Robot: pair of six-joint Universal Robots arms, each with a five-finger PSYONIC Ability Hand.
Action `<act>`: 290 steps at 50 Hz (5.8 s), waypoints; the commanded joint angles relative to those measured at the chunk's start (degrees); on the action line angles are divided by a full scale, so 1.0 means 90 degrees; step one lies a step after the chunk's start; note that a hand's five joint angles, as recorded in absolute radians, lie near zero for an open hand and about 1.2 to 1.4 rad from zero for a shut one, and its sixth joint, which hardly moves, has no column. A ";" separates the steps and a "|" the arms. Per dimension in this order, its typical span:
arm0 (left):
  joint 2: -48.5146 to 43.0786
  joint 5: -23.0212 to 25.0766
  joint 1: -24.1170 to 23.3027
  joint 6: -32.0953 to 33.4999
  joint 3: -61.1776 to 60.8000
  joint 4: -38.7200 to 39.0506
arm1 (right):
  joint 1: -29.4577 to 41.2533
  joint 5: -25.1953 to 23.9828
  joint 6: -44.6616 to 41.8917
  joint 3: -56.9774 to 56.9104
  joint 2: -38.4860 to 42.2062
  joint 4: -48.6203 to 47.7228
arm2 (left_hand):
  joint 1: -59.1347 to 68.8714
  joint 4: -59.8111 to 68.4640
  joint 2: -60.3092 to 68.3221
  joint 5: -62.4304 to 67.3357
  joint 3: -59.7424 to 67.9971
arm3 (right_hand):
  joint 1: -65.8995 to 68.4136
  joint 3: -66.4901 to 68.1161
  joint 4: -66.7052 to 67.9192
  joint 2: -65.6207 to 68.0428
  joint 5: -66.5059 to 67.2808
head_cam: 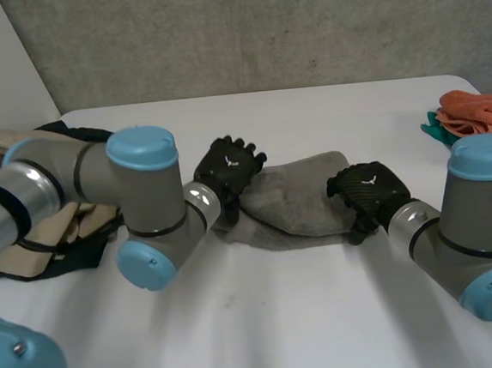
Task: Fold the laundry.
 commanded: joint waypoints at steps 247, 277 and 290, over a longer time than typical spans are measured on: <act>0.0763 -0.3015 -0.0800 0.0018 0.1083 -0.2563 | -0.0436 0.1228 -0.2527 -0.0176 0.0012 -0.0319 | -0.0139 -0.0162 -0.0204 -0.0318 -0.0229 | 0.5440 0.5496 0.5500 0.5468 0.5476; 0.1595 -0.2623 -0.0506 -0.0705 0.0045 -0.1391 | 0.2075 0.0173 -0.2634 0.0506 -0.0054 -0.3104 | -0.0139 -0.0162 -0.0204 -0.0318 -0.0229 | -0.2338 -0.2282 -0.2277 -0.2310 -0.2302; 0.1175 -0.2331 -0.0731 -0.1427 0.0915 -0.1508 | 0.0502 -0.0470 0.1981 -0.1093 -0.0585 0.0470 | -0.0139 -0.0162 -0.0204 -0.0318 -0.0229 | -0.2338 -0.2282 -0.2277 -0.2310 -0.2302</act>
